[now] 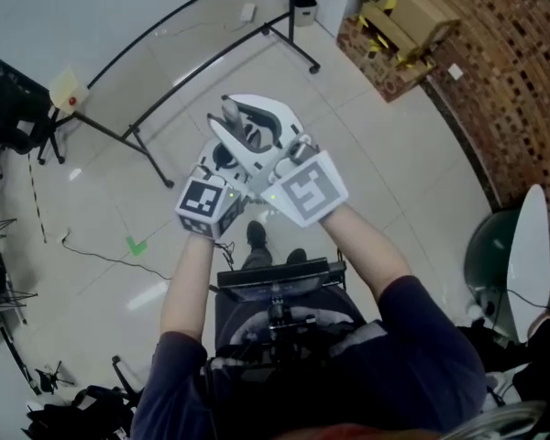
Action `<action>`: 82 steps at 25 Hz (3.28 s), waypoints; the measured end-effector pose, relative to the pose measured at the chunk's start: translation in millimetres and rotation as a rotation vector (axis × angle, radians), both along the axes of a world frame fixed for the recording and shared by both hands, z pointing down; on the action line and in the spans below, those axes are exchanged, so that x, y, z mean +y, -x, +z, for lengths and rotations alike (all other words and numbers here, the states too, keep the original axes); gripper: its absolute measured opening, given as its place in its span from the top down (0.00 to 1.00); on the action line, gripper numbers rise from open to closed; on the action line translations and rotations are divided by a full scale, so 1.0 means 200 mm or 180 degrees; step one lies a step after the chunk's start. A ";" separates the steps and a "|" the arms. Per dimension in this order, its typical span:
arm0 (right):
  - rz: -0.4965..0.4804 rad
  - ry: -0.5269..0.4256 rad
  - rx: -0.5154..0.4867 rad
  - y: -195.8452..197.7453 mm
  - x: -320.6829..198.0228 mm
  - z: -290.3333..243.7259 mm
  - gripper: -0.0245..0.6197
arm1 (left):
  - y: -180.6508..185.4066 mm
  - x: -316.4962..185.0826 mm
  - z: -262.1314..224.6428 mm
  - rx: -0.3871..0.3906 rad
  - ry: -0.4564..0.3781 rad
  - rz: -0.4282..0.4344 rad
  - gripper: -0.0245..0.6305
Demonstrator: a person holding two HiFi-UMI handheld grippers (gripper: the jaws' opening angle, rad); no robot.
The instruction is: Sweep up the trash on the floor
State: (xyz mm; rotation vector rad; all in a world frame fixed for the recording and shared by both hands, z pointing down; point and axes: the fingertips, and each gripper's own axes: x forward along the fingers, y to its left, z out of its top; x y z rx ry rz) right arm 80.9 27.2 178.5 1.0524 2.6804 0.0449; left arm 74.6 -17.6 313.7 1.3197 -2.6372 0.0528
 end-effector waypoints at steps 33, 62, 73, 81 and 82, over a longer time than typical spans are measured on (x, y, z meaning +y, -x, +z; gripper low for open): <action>-0.0605 -0.0461 0.0600 0.46 0.15 0.28 0.77 | 0.52 0.10 0.24 0.0143 0.0404 0.0004 0.89; -0.1019 -0.0158 0.0475 0.39 0.63 0.19 0.78 | 0.49 0.67 0.13 -0.0080 0.0289 -0.1444 0.90; -0.1095 -0.0234 0.0309 0.47 0.66 0.23 0.76 | 0.57 0.75 0.18 -0.0159 0.0542 -0.1561 0.90; -0.1244 -0.0201 0.0362 0.61 0.75 0.17 0.78 | 0.70 0.76 0.13 -0.0024 0.0254 -0.1554 0.89; -0.1253 -0.0215 0.0360 0.61 0.76 0.18 0.78 | 0.70 0.76 0.13 -0.0002 0.0241 -0.1546 0.89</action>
